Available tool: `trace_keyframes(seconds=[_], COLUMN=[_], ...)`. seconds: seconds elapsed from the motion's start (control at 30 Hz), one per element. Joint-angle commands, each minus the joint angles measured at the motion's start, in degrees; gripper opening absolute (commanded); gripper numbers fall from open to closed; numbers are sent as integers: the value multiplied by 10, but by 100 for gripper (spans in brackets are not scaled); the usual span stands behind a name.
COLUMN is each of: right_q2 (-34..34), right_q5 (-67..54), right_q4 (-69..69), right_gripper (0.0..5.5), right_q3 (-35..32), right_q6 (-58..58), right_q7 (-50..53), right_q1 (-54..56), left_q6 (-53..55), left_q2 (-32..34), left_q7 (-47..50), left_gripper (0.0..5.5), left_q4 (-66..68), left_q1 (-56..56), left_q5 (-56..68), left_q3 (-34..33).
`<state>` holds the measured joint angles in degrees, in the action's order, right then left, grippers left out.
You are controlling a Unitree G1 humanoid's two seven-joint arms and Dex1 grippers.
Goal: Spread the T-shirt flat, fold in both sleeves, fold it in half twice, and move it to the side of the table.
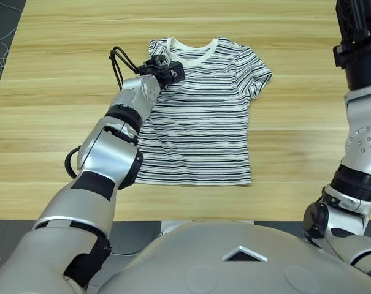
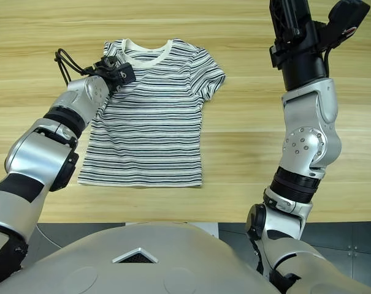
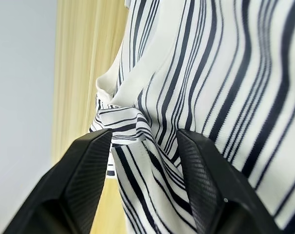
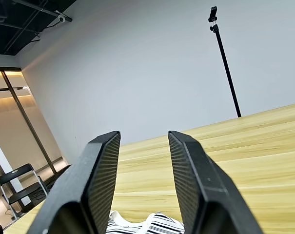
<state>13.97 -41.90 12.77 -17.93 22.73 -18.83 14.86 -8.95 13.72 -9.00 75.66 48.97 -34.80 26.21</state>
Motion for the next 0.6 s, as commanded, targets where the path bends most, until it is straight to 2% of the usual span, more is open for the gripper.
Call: trace_keyframes(seconds=[0.03, 0.2, 0.3, 0.6], right_q2=[0, 0, 2, 8], right_q5=[2, 4, 4, 0], right_q4=[-6, -12, -15, -6], right_gripper=[184, 184, 184, 184], right_q3=[1, -3, -4, -13], right_q6=[-8, -16, -19, -16], right_q7=[-5, -12, -14, -14], right_q1=[8, 0, 0, -9], left_q6=[-34, -63, -32, 23], left_q2=[-19, -12, 6, 20], left_q7=[-66, -213, -248, -145], left_gripper=[252, 252, 252, 252], left_q4=[8, -35, -32, -8], left_q1=[-27, 24, 42, 45], left_q5=[50, 240, 297, 280], left_q3=[-37, -194, -249, -256])
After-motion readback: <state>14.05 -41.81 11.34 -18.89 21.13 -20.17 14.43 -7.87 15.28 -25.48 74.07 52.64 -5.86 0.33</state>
